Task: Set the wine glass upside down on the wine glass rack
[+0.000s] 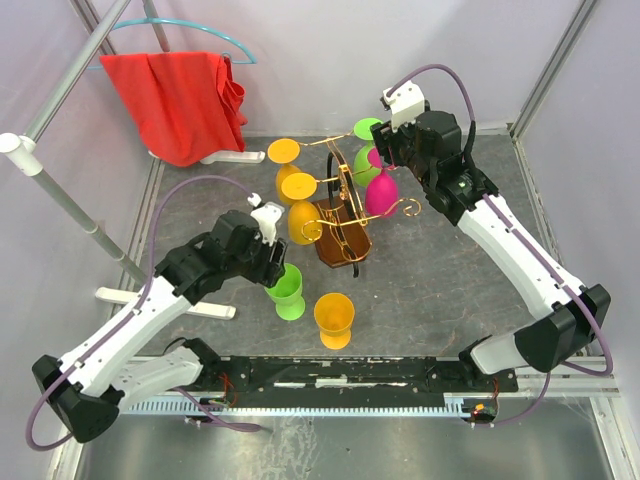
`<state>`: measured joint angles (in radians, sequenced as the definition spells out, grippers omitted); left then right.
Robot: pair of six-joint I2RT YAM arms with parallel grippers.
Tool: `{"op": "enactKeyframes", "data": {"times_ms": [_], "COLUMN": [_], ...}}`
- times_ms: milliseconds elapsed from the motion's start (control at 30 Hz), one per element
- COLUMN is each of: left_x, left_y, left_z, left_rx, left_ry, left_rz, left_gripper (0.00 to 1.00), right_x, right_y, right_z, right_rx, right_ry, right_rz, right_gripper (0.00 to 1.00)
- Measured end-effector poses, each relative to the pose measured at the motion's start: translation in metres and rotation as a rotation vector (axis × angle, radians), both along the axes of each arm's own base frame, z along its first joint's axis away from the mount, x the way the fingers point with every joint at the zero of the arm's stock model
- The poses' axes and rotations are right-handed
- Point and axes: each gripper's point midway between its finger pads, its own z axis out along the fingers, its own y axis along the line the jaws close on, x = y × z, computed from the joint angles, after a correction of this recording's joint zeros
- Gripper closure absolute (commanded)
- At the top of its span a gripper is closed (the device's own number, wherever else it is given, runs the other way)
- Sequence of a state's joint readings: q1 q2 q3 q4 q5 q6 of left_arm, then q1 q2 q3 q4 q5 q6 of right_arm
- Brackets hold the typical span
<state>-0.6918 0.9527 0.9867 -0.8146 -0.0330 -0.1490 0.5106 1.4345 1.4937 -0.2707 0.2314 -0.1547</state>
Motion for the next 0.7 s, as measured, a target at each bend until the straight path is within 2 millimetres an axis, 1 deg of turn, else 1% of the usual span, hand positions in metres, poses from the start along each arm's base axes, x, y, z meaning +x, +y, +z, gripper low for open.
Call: {"op": "enactKeyframes", "data": {"times_ms": [133, 300, 400, 700], "left_x": [0.005, 0.011, 0.012, 0.015], "left_y": [0.002, 0.004, 0.005, 0.008], "left_z": [-0.008, -0.024, -0.029, -0.029], "left_rx": [0.027, 0.085, 0.102, 0.110], "left_ry": [0.019, 0.060, 0.072, 0.067], "left_rz": [0.030, 0.067, 0.079, 0.097], "left_gripper": [0.35, 0.39, 0.46, 0.70], "right_x": [0.000, -0.001, -0.002, -0.004], "right_y": [0.000, -0.002, -0.003, -0.004], "right_z": [0.001, 0.003, 0.006, 0.009], "right_rx": [0.000, 0.002, 0.004, 0.007], "right_ry": [-0.001, -0.006, -0.012, -0.018], "right_rz": [-0.001, -0.007, -0.010, -0.010], "right_gripper": [0.27, 0.27, 0.27, 0.27]}}
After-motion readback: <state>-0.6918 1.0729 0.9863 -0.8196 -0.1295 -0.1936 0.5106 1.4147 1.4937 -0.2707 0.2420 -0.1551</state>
